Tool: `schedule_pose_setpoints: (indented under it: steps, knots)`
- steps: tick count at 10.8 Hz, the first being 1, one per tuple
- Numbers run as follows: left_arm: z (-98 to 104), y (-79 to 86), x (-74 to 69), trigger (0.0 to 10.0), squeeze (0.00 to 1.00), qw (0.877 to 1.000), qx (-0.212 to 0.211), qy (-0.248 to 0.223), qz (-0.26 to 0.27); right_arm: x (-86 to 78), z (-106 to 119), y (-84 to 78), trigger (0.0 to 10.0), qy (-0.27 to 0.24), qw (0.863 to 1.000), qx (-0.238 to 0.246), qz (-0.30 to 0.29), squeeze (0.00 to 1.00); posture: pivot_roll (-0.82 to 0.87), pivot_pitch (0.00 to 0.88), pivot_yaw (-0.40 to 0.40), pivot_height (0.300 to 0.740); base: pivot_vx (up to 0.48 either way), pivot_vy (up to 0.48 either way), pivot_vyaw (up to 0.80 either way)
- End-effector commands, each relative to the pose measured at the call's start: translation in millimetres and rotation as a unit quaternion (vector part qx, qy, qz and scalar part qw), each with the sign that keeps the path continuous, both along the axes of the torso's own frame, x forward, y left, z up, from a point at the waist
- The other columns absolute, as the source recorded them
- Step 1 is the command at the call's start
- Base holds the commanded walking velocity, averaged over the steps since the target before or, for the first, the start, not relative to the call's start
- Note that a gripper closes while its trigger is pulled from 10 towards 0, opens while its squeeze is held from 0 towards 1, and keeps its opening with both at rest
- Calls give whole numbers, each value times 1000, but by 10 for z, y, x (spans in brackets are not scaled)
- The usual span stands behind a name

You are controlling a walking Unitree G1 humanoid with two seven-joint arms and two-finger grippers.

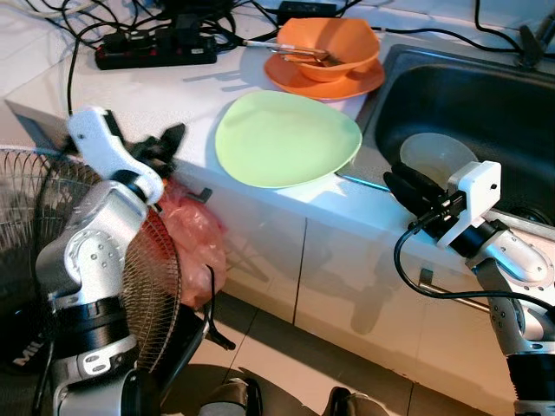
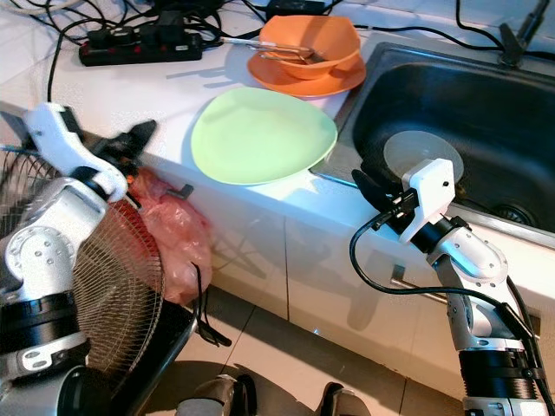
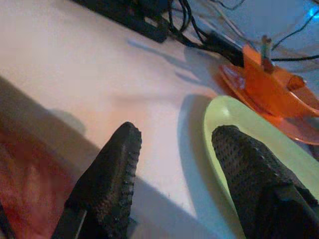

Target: Kitchen organization

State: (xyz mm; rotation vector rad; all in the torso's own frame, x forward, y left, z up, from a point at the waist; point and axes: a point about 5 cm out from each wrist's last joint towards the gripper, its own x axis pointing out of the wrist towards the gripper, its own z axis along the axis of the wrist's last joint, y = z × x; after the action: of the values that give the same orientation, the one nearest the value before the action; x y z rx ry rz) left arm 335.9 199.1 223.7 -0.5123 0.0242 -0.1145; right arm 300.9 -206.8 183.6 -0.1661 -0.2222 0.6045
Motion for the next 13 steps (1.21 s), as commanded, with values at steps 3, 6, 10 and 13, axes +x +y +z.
schedule_pose_setpoints:
  steps: [3, 6, 10, 13]
  knots:
    - [32, -95, 43, 10000, 0, 998, -12, 8, -54, -24, 1, 9, 10000, -1, 1000, -4, 6, 0, 67, 173, 40, 740, 0, 0, 0]
    - [46, -143, 49, 10000, 0, 998, -6, 16, -68, -38, 2, 0, 10000, -1, 1000, -4, 4, 0, 61, 187, 43, 740, 0, 0, 0]
    - [38, -145, 77, 10000, 0, 997, -8, 36, -67, -35, 9, 9, 10000, -1, 1000, -3, 5, 0, 59, 188, 43, 740, 0, 0, 0]
    - [11, -166, 117, 10000, 0, 996, -19, 50, -69, -46, 13, -2, 10000, -1, 1000, -4, 3, 0, 59, 188, 43, 740, 0, 0, 0]
